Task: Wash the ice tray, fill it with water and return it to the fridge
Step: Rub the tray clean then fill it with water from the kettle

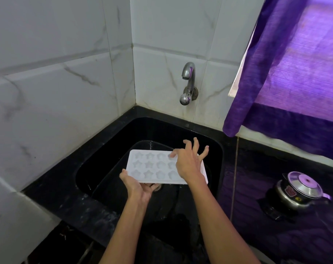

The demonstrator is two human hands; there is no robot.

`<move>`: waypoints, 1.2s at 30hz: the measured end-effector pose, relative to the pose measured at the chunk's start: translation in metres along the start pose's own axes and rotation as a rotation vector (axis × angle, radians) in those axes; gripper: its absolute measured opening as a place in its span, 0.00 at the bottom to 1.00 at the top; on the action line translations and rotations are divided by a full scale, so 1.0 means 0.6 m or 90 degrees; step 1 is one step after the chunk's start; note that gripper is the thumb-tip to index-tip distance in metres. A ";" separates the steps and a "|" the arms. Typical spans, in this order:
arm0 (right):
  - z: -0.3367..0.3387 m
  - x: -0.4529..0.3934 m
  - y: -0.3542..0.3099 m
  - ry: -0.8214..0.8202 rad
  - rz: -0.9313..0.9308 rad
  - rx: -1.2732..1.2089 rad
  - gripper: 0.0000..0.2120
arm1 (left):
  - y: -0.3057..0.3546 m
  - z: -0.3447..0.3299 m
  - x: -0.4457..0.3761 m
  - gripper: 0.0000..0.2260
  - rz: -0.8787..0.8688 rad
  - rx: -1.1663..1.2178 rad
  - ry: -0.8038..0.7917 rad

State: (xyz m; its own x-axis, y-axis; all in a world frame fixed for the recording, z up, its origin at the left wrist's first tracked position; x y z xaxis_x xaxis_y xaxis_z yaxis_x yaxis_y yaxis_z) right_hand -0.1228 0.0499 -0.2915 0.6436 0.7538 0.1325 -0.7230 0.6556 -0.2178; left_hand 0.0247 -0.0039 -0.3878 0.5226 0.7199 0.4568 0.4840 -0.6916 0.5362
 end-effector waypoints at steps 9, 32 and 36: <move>-0.007 -0.002 -0.002 -0.017 -0.013 0.051 0.22 | 0.002 -0.001 -0.001 0.27 0.004 0.000 -0.001; 0.003 0.001 -0.016 0.058 -0.001 -0.015 0.22 | 0.002 -0.001 -0.001 0.27 -0.013 -0.006 0.004; -0.009 0.000 -0.039 0.018 0.049 0.016 0.25 | -0.001 -0.002 -0.003 0.27 -0.007 -0.005 0.002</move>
State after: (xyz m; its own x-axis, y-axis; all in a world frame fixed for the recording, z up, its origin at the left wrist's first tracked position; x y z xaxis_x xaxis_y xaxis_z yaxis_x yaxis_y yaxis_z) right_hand -0.1044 0.0343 -0.2918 0.5925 0.8006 0.0889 -0.7763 0.5970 -0.2023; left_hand 0.0229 -0.0048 -0.3881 0.5157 0.7273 0.4530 0.4839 -0.6835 0.5465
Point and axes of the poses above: each hand's wrist, its own x-axis away from the middle knuckle, its own z-axis out of the back of the hand, y = z × x, the point moved 9 cm from there along -x, towards the middle knuckle, and after that the axes turned 10 degrees about -y, right-handed, at the moved point
